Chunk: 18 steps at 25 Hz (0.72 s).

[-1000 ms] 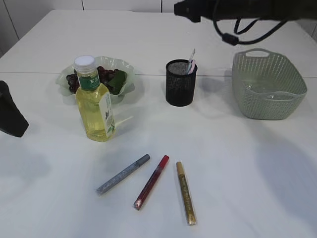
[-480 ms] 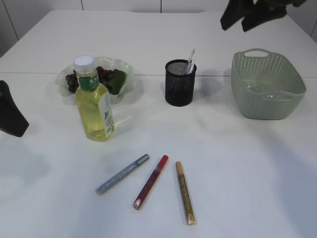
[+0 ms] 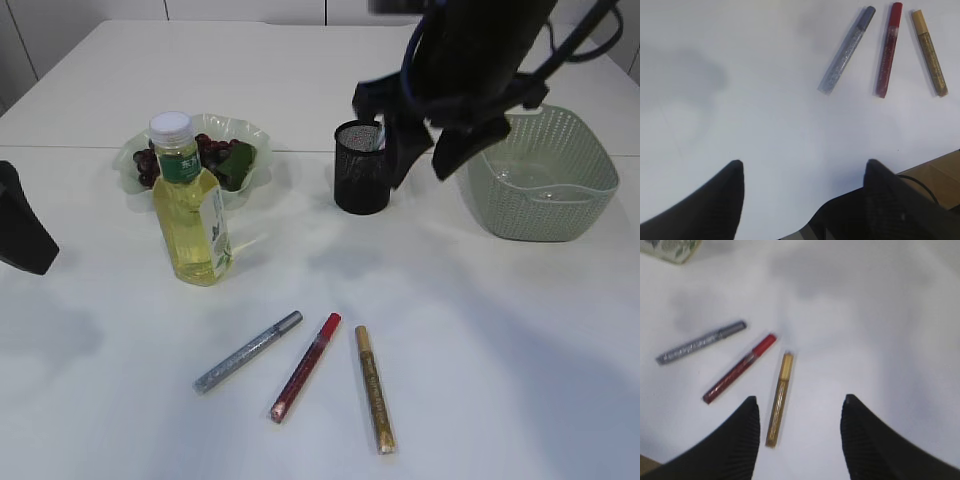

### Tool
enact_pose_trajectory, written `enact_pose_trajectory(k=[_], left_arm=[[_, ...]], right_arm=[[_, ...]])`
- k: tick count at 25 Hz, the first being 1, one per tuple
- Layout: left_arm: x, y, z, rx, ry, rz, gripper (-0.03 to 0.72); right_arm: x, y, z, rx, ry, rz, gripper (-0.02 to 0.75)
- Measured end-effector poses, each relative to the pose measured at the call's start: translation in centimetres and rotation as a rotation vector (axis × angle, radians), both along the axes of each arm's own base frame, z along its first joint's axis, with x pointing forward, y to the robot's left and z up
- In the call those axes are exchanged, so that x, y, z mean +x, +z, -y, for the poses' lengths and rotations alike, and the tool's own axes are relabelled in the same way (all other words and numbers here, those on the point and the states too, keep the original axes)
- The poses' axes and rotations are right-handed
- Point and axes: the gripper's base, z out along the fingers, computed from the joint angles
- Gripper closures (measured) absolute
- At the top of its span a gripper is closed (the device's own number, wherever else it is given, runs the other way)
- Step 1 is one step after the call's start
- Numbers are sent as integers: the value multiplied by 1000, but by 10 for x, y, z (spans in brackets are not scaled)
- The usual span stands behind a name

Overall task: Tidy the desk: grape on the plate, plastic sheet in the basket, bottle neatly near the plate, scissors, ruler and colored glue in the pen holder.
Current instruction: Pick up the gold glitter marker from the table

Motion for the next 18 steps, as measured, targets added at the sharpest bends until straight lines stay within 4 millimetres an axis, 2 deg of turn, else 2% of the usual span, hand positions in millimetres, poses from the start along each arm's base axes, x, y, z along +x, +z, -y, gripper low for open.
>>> enact_pose_trajectory(k=[5, 8, 14, 18], left_arm=[[0, 0, 0, 0, 0, 1, 147], [0, 0, 0, 0, 0, 1, 147], [0, 0, 0, 0, 0, 1, 147], [0, 0, 0, 0, 0, 1, 147]], right_arm=[[-31, -49, -31, -59, -20, -101, 323], [-40, -74, -37, -56, -86, -118, 323], [-36, -121, -42, -110, -141, -198, 323], [-32, -143, -45, -126, -169, -233, 323]])
